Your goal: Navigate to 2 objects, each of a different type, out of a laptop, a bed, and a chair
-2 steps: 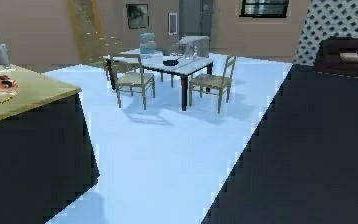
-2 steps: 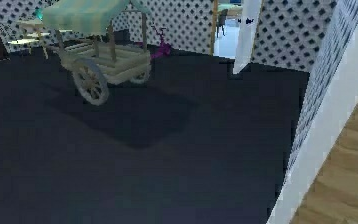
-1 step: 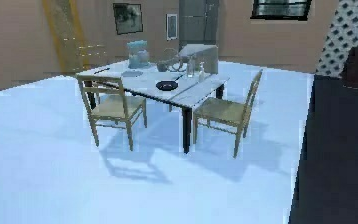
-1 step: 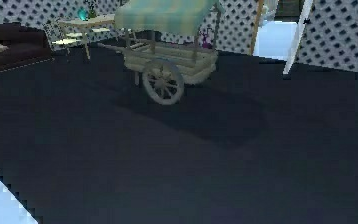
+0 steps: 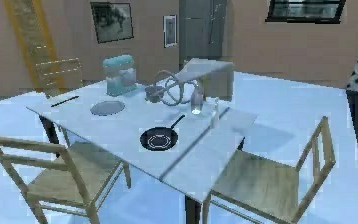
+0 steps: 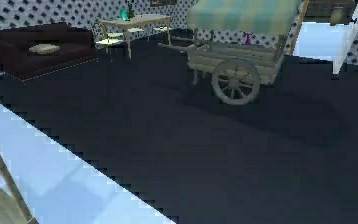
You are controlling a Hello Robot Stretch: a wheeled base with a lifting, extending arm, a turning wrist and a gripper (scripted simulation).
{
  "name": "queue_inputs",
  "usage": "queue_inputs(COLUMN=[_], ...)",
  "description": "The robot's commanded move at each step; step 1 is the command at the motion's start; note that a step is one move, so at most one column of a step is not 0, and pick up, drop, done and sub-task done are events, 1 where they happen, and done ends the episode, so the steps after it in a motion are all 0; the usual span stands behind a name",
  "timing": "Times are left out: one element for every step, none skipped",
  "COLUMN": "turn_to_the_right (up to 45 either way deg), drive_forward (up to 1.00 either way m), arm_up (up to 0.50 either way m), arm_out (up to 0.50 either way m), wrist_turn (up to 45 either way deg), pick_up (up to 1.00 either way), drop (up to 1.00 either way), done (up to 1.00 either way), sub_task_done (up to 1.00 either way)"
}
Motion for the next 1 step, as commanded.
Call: queue_inputs(turn_to_the_right=[-45.0], drive_forward=[0.00], arm_up=[0.00], arm_out=[0.00], wrist_turn=[0.0], pick_up=[0.00], drop=[0.00], done=[0.00], sub_task_done=[0.00])
